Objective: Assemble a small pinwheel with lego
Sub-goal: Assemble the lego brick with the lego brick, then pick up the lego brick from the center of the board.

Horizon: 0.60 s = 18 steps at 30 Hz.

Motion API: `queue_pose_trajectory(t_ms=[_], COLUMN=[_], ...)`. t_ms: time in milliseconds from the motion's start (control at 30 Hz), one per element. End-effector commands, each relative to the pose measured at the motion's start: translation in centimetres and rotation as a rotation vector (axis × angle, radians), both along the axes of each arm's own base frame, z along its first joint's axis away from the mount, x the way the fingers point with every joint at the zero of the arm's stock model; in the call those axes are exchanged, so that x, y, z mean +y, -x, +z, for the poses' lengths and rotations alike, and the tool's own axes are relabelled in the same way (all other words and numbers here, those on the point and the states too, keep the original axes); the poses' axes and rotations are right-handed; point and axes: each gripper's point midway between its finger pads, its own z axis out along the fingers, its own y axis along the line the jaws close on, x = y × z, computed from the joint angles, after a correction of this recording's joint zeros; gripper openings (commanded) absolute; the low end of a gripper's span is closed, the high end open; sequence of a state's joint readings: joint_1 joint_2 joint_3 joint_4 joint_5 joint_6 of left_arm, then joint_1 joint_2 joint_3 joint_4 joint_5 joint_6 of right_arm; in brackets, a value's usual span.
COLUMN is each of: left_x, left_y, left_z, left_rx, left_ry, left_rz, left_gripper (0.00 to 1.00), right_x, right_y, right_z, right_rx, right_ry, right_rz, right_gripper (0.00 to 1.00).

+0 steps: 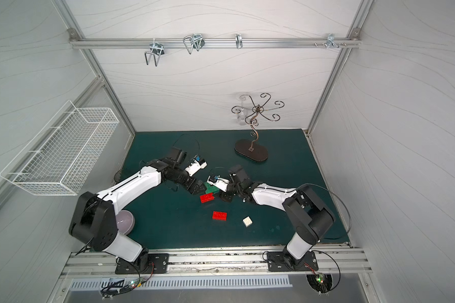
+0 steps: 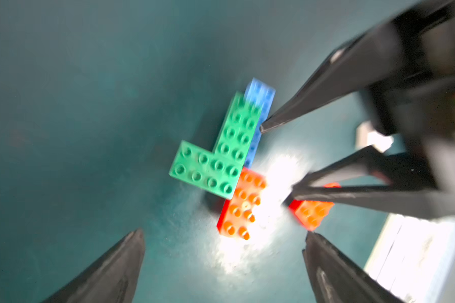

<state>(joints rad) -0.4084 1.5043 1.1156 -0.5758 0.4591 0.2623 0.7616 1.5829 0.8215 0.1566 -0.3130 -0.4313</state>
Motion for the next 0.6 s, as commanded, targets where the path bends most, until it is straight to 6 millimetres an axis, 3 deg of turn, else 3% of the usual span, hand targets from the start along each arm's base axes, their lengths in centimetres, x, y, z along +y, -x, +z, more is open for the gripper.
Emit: queue_pose_trajectory(t_ms=[0,33,67,200,367,567], left_x=[-0.6,0.6,0.9,0.6,2.3,2.6], left_y=[-0.7,-1.3,-0.7,1.8,4.0,6.3], left_z=[2.8,2.7,3.2,4.8,4.1,0.0], left_rx=[0.05,0.091,0.138,0.215,0.254,0.382], left_ry=[0.146,0.135,0.146,0.256,0.331,0.292], left_rz=[0.219,0.365,0.405,0.435,0.597,0.648], left_gripper=[1.0,1.0,1.0,1.0,0.97,0.91], right_x=[-2.0,-2.6,-3.3,-4.7,-4.4,-4.1], right_y=[2.2,2.9,3.8,8.0,12.0,10.9], right_z=[1.5,1.7,1.7,0.7,-1.1,-4.4], right_rx=[0.1,0.122,0.163,0.395,0.348,0.279], right_ry=[0.013,0.011,0.011,0.034,0.121,0.287], right_rz=[-0.071,-0.083,-0.099,-0.135,-0.129,-0.156], right_gripper=[0.61,0.61,0.62,0.61,0.61,0.6])
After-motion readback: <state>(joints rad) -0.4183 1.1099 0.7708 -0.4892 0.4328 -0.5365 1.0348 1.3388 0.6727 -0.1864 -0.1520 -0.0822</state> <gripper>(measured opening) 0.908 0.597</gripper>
